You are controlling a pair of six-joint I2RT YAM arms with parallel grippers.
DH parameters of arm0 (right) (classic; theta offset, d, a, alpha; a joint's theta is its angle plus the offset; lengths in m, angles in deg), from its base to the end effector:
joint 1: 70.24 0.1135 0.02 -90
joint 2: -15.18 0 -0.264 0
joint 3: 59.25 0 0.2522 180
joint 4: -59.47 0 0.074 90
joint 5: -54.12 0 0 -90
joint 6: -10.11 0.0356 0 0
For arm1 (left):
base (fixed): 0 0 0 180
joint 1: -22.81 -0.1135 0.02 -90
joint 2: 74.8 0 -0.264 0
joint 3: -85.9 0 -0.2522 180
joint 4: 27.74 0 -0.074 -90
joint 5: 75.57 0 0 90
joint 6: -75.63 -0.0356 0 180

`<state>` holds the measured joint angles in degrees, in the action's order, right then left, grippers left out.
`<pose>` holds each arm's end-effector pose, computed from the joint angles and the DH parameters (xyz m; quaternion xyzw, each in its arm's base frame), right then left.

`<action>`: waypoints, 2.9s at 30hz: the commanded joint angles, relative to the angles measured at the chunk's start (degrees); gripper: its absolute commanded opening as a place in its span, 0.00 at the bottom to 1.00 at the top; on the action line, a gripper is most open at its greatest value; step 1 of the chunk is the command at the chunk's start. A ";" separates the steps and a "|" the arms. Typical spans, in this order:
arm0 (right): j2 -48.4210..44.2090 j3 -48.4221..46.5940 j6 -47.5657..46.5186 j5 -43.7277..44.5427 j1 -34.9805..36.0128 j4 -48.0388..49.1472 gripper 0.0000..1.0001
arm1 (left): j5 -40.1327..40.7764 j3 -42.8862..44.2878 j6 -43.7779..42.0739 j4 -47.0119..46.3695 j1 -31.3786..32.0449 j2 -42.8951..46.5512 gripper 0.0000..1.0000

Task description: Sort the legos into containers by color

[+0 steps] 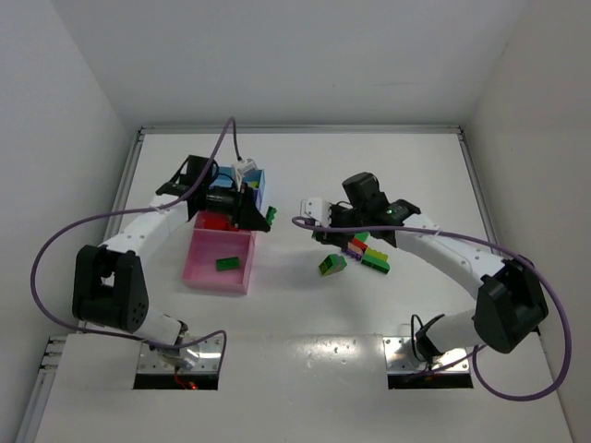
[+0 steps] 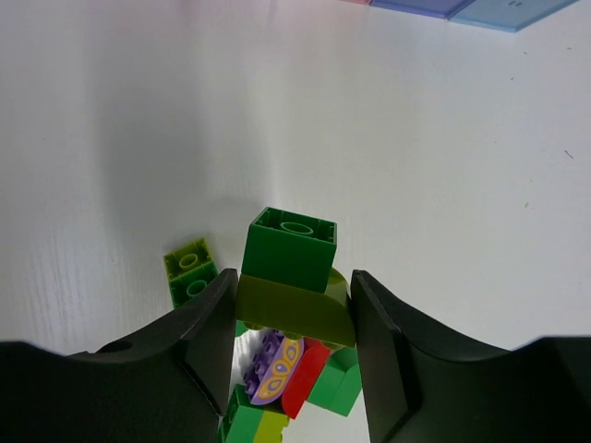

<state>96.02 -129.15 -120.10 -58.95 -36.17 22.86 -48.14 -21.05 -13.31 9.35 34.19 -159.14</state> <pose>0.2387 0.1783 0.2475 -0.6092 0.6844 0.1671 0.3642 0.2892 -0.0904 0.2593 0.2556 0.7790 -0.5155 0.2492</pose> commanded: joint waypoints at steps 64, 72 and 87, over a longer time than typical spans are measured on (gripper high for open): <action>16.62 -24.19 7.68 -4.35 11.19 2.29 0.22 | -18.29 20.08 -44.21 51.29 -12.52 -19.90 0.74; 20.05 -28.41 9.88 -3.82 13.48 3.43 0.22 | -17.06 20.08 -43.60 50.23 -12.52 -19.90 0.74; 24.01 -31.22 9.88 -2.15 15.95 3.95 0.21 | -17.07 20.08 -44.92 50.85 -12.52 -19.90 0.69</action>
<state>119.32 -157.65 -111.09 -61.29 -20.48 24.72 -63.35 -2.27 -56.02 60.19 21.71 -179.46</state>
